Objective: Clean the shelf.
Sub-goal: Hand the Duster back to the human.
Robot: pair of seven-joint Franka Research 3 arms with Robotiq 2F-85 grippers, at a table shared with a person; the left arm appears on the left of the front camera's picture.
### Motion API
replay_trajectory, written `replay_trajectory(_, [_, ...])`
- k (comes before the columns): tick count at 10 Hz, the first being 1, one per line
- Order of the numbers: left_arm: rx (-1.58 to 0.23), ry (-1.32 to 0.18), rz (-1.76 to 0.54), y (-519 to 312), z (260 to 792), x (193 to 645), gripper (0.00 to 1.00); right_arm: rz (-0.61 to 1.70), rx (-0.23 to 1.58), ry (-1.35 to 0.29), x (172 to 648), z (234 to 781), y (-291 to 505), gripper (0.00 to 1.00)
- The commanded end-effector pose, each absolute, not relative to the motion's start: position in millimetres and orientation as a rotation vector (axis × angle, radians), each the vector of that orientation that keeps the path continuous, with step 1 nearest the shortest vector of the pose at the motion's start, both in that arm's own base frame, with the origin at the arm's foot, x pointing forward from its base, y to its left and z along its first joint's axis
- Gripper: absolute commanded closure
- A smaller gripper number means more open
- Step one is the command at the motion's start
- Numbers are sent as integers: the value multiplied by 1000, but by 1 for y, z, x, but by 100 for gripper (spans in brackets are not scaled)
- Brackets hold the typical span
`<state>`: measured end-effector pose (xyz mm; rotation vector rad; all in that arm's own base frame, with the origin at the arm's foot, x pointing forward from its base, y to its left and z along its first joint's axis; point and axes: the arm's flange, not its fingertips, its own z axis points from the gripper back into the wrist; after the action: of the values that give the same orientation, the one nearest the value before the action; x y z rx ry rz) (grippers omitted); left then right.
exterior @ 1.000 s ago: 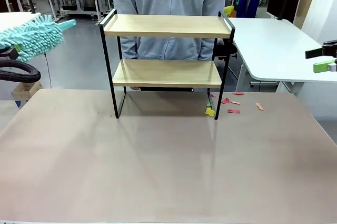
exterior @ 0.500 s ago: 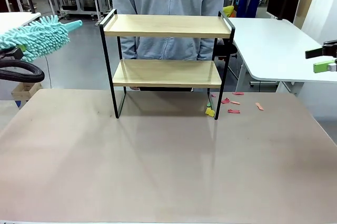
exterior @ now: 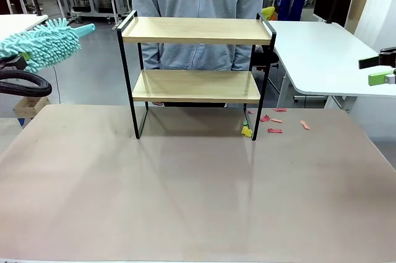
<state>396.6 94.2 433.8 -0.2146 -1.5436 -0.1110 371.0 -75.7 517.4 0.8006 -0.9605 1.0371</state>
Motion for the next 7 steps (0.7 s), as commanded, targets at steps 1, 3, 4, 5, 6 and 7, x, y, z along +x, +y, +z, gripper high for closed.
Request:
replay_trajectory(1, [-203,-1557,-117,95,438,396,83,1033,809,-977,371,520,-76,0])
replay_trajectory(3, [-203,-1557,-117,95,438,396,83,1033,809,-977,371,520,-76,0])
replay_trajectory(4, [-203,-1557,-117,95,438,396,83,1033,809,-977,371,520,-76,0])
replay_trajectory(5, [-203,-1557,-117,95,438,396,83,1033,809,-977,371,520,-76,0])
replay_trajectory(6, [-203,-1557,-117,95,438,396,83,1033,809,-977,371,520,-76,0])
replay_trajectory(7, [-203,-1557,-117,95,438,396,83,1033,809,-977,371,520,-76,0])
